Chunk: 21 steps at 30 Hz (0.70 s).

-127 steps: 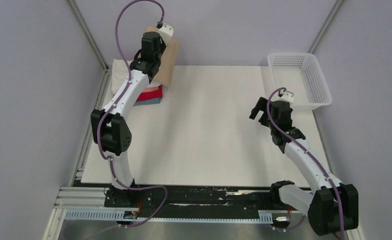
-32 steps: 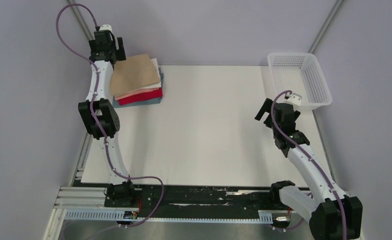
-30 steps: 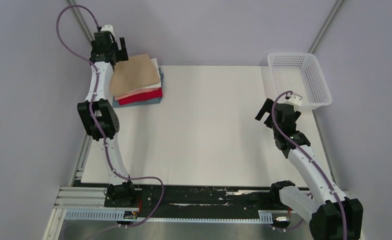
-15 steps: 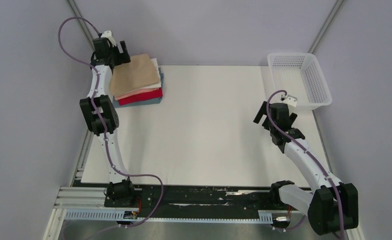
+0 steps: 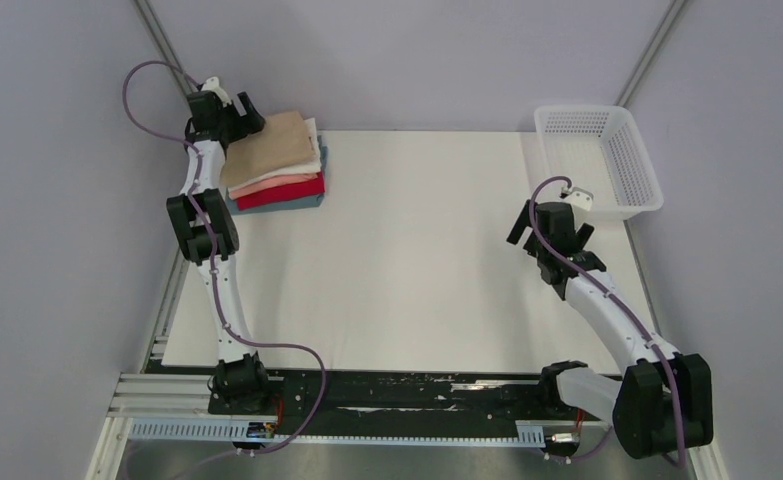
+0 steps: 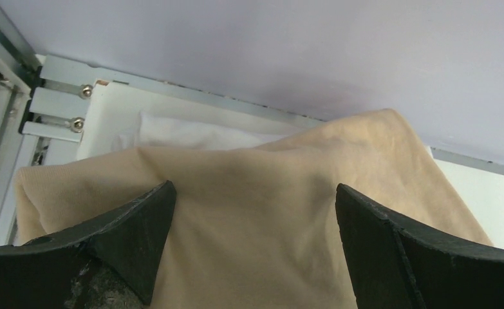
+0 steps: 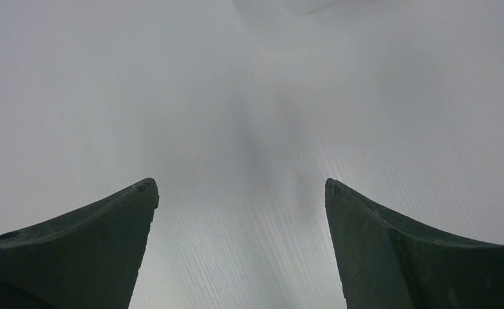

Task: Fold and stack the t-shirts
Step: Smooth out wrinkles on the folded tshirt

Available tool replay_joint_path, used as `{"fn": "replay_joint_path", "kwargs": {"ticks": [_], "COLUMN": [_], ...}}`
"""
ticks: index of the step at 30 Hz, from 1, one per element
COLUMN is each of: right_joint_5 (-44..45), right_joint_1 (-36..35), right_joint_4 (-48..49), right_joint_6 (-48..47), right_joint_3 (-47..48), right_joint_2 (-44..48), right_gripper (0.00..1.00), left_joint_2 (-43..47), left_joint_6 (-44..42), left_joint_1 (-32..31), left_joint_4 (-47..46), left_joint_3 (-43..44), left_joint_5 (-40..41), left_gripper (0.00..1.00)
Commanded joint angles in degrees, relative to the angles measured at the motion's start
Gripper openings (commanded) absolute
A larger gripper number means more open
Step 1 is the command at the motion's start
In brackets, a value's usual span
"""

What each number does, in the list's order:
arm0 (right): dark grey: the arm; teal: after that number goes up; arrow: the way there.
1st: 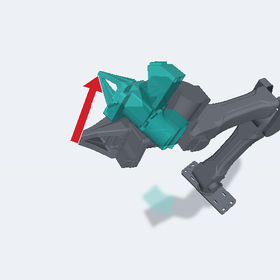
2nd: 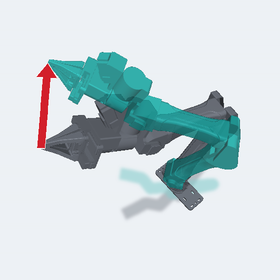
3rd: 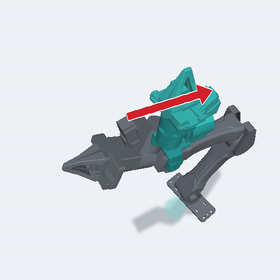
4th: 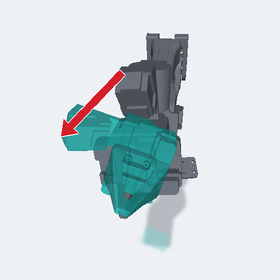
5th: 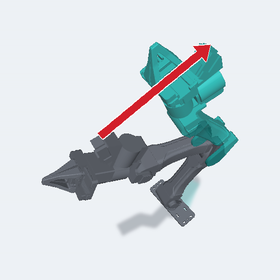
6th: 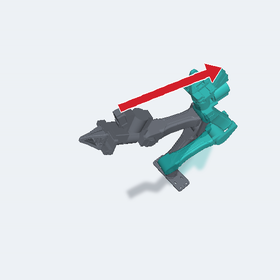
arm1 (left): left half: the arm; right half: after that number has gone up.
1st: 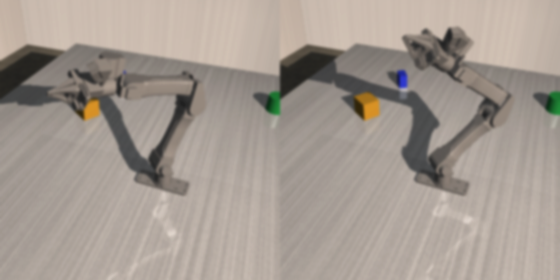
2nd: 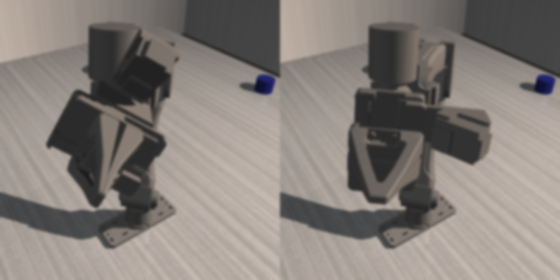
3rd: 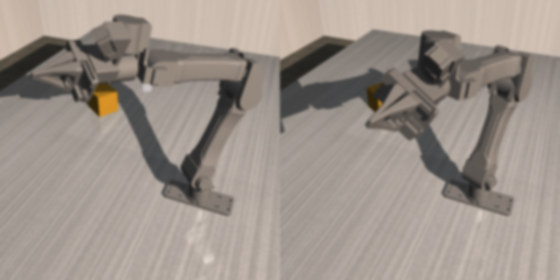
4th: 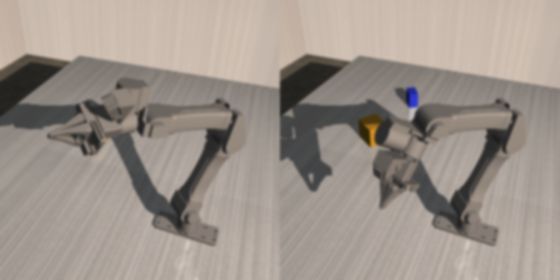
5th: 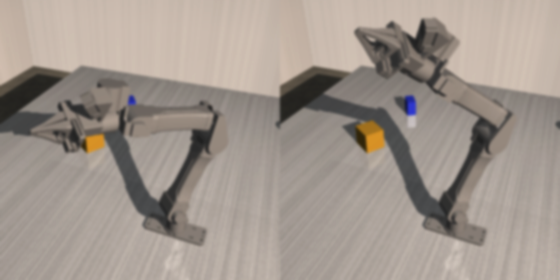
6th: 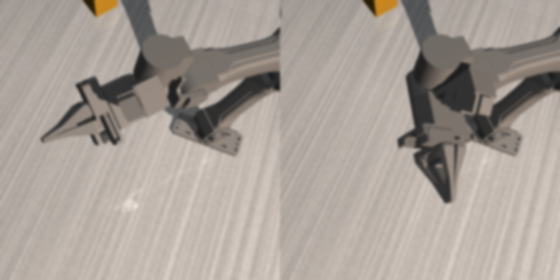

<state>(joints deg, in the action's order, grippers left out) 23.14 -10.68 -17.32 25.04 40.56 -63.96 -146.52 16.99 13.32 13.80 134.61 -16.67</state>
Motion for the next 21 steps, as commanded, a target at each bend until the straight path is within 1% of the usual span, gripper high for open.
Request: {"fn": "replay_joint_path", "kwargs": {"ticks": [1,5,10,13,15,18,21], "right_joint_5": [1.65,1.34,0.11,-0.87,-1.59,-2.29,-2.71], "right_joint_1": [0.24,0.29,0.18,0.25,0.28,0.25,0.26], "right_joint_4": [0.31,0.34,0.47,0.53,0.49,0.47,0.62], "right_joint_6": [0.45,0.21,-0.25,-0.25,-0.21,-0.42,-0.43], "right_joint_3": [2.61,3.07,3.11,2.79,2.53,2.15,1.78], "right_joint_2": [-1.25,-2.09,-2.47,-1.95,-1.51,-0.90,-0.25], "right_gripper": [1.00,1.00,1.00,1.00,1.00,1.00,1.00], "left_joint_2": [-1.38,0.33,7.71,13.98,17.18,20.70,24.28], "left_joint_6": [4.18,3.40,-3.26,-5.25,-6.60,-6.31,-4.14], "left_joint_1": [-0.24,-0.46,-2.40,-4.72,-6.18,-8.18,-9.09], "left_joint_4": [-2.46,-1.51,2.13,1.95,1.89,2.23,2.28], "left_joint_3": [2.24,2.98,2.63,-0.95,-3.29,-6.97,-10.90], "left_joint_5": [-6.59,-6.45,3.71,10.95,14.09,15.08,13.22], "left_gripper": [1.00,1.00,1.00,1.00,1.00,1.00,1.00]}}
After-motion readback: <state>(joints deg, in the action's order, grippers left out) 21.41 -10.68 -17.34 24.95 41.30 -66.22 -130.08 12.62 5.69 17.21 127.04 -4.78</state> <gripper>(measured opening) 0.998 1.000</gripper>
